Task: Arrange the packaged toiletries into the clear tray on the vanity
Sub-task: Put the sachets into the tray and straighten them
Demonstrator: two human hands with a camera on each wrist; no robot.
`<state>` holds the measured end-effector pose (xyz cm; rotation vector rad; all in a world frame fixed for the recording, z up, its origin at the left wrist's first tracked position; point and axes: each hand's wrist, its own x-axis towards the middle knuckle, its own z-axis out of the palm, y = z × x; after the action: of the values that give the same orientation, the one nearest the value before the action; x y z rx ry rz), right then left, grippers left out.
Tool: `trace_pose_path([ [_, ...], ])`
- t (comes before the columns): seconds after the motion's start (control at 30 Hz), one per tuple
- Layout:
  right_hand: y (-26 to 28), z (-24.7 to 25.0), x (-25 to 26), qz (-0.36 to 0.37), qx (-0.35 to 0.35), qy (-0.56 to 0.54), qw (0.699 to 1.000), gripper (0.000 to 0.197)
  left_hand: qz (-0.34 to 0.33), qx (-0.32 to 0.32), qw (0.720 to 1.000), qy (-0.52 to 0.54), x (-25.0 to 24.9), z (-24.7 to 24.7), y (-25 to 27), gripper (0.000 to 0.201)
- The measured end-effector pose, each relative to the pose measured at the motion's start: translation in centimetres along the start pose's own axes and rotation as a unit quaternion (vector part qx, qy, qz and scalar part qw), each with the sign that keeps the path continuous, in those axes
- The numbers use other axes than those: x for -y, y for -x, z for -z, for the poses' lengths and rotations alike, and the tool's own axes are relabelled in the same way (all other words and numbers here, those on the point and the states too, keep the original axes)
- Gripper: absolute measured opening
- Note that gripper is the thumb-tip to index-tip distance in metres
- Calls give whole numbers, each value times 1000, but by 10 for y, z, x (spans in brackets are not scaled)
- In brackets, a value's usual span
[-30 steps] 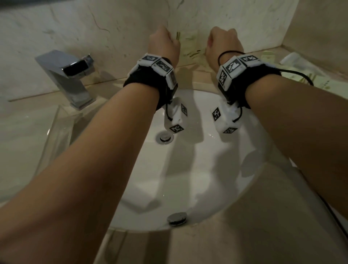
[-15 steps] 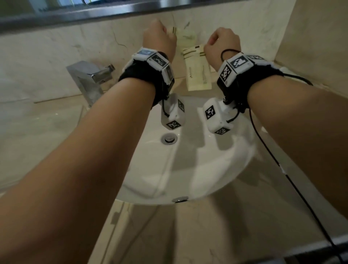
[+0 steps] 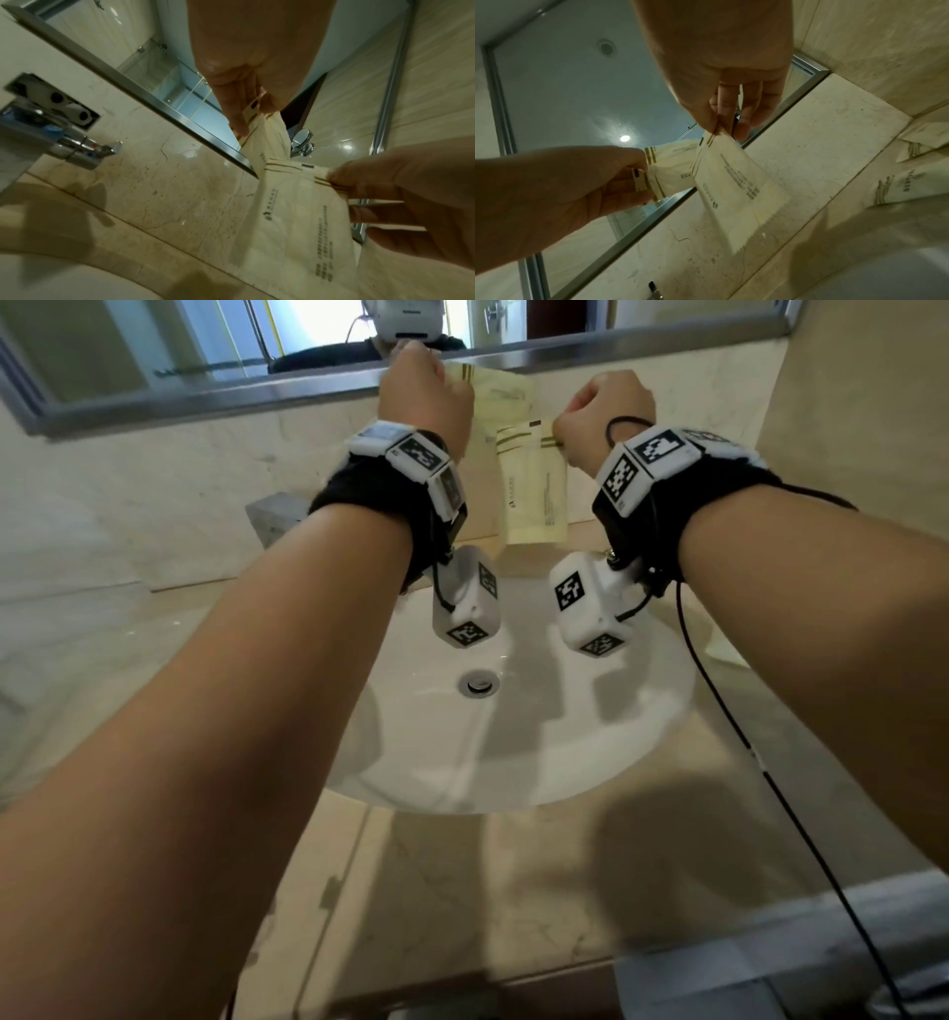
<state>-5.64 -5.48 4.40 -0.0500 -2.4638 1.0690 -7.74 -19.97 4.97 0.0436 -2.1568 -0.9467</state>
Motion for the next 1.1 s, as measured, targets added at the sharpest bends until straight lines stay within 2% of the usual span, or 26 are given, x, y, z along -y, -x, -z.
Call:
trace_pose_path([
  [0.07,4,0,8,7,4,-3,1000,21,-1,-4,1000,-9,1,10,0,31],
  [0.13,10,0,18,9,-3,-1,1000,25,1,-10,1000,-20,1,22,0,29],
  [0.2,15,-4,26,6,3,-13,1000,22,-1,-19,999,-32,2,35,0,29],
  [0.4,28,-15,51,45,67,-19,997,21,8,-32,999,-28,13,73,-1,29],
  [0.5,38,-18,64,64,87,-59,992,11,17,-34,999,-23,22,94,-1,29],
  [0.63,50,-25,83,83,99,-72,989,22,24,-50,998,-39,32,120,2,32],
  [0.7,56,-31,93,84,104,-78,988,5,30,-52,997,-40,38,133,3,32],
  [0.8,69,-39,106,81,117,-93,986,3,42,-60,997,-34,46,150,5,29],
  [0.87,76,-43,115,82,126,-104,983,18,57,-68,996,-30,52,162,7,28],
  [0.9,81,-45,119,89,126,-108,982,20,64,-69,995,-28,55,168,7,28],
  [0.97,90,-50,128,89,141,-115,979,8,77,-76,994,-30,62,179,8,29],
  [1.1,101,-60,142,98,152,-133,974,14,91,-79,992,-39,76,201,14,29],
])
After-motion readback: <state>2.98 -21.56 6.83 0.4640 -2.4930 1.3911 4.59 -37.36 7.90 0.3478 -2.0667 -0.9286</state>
